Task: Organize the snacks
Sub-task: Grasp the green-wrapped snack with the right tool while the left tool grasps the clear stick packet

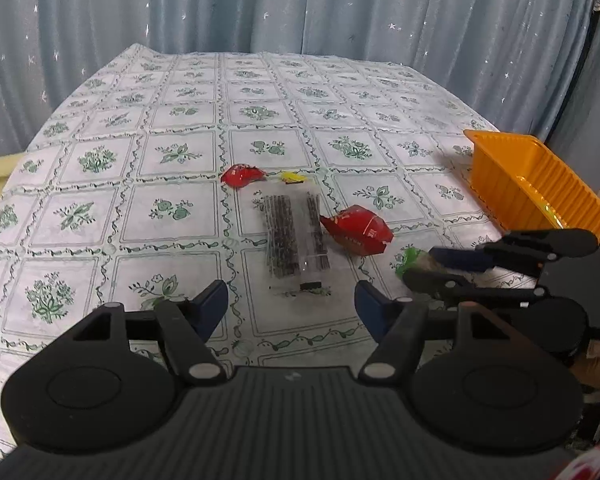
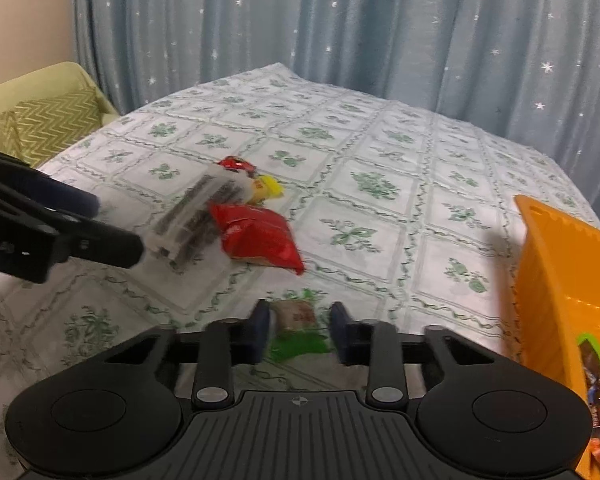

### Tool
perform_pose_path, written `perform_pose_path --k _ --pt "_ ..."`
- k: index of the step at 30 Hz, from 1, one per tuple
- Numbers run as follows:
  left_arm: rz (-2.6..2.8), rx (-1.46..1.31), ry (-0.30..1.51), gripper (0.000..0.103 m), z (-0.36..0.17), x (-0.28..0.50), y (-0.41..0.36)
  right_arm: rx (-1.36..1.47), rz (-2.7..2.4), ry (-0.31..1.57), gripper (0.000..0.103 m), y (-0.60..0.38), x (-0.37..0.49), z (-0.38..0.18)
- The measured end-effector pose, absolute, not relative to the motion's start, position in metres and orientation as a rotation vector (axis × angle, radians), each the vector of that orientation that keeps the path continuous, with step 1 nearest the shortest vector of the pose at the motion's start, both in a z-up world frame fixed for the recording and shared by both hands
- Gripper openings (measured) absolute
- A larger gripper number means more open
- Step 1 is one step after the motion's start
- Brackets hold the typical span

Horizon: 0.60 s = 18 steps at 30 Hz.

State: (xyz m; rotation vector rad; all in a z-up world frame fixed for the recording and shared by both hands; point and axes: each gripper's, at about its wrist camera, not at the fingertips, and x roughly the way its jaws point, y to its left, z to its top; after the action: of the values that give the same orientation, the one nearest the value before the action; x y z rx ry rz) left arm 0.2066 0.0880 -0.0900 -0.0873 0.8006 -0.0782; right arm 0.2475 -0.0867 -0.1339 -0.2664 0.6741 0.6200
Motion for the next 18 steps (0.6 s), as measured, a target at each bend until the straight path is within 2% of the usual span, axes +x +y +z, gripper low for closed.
perform_pose_path --k 9,10,12,18 --pt "-0.051 -0.072 0.789 0.065 -0.097 0.223 0.088 -0.136 0.537 0.706 0.022 -0.105 0.246 -0.12" --pt "-0.054 -0.066 0.79 0.063 -0.098 0.227 0.087 -0.116 0.519 0.706 0.022 -0.109 0.246 -0.119" --pt "-0.061 -0.058 0.796 0.051 -0.102 0.234 0.084 -0.086 0.495 0.71 0.022 -0.116 0.247 -0.117" --pt "-0.066 -0.064 0.784 0.05 -0.109 0.253 0.079 -0.046 0.464 0.717 0.022 -0.128 0.249 -0.116"
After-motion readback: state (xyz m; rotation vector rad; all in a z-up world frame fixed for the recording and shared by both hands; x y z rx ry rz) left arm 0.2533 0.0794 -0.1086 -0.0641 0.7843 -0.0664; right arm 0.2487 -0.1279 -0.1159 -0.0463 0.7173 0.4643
